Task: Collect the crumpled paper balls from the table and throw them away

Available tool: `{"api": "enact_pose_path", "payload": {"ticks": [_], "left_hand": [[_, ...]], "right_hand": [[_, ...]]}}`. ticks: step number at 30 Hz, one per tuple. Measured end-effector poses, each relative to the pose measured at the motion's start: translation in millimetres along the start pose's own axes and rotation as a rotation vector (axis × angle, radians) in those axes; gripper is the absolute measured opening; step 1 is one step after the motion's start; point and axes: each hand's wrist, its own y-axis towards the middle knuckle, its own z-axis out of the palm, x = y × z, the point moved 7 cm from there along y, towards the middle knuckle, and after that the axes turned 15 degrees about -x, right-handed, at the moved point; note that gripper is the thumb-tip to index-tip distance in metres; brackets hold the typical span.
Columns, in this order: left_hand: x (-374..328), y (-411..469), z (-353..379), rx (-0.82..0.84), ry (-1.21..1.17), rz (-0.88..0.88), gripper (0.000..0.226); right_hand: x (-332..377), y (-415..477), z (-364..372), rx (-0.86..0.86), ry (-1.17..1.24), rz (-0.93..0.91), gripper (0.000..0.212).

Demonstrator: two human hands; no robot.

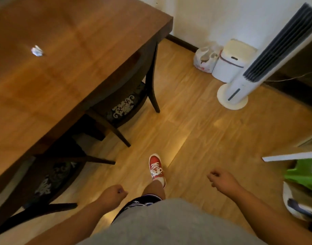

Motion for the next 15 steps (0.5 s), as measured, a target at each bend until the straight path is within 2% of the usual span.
{"api": "enact_pose_path", "payload": {"ticks": [4,11,15], "left_hand": [[-37.3,49.5,-31.9,-0.013,-0.058,0.01,0.023],[-150.5,111.9,-98.7,0.035,-0.025,0.164,0.023],[-214.4,120.4,-134.1,0.035,-0.14,0.242,0.014]], "right_hand": [[53.0,39.0,-16.4,-0.014,-0.031,-0.007,0.021],[76.2,62.9,-53.7,-0.028,-0.073,0.111,0.023],[110.9,82.0,-69.6,-0.01,-0.1,0.09,0.023]]}}
